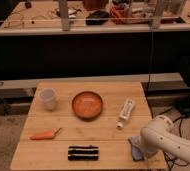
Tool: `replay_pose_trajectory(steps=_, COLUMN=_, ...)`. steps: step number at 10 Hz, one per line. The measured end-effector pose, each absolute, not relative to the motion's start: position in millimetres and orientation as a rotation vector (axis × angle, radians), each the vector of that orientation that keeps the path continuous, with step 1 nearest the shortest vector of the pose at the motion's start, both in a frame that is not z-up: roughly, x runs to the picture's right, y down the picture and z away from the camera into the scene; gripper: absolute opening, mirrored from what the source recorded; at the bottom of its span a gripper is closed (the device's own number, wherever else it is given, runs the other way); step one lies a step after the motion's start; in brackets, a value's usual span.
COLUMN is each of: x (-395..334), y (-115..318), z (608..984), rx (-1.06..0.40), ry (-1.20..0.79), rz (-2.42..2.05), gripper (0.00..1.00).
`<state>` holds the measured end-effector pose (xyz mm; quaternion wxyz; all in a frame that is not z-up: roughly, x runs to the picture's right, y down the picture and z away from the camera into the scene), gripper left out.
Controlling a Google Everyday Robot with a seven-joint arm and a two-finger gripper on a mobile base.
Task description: Place the white sponge in the ceramic bowl
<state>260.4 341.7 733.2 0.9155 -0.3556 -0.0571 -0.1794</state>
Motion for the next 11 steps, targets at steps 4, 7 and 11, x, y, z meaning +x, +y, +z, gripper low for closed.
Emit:
replay_pose_trajectory(steps=4, x=260.4, y=343.1, z=734.9, rx=-0.733, ry=-0.113, rz=-0.362, gripper=0.61)
replay_pose_trajectory(steps=7, x=260.8, y=345.5, z=734.3, rx=-0.738, ry=-0.108, rz=-0.358, gripper=0.43)
replay_pose_trajectory(steps=11, x=261.3, y=345.8, z=732.8, rx=-0.741, ry=-0.100, rz=-0.351, gripper=0.10)
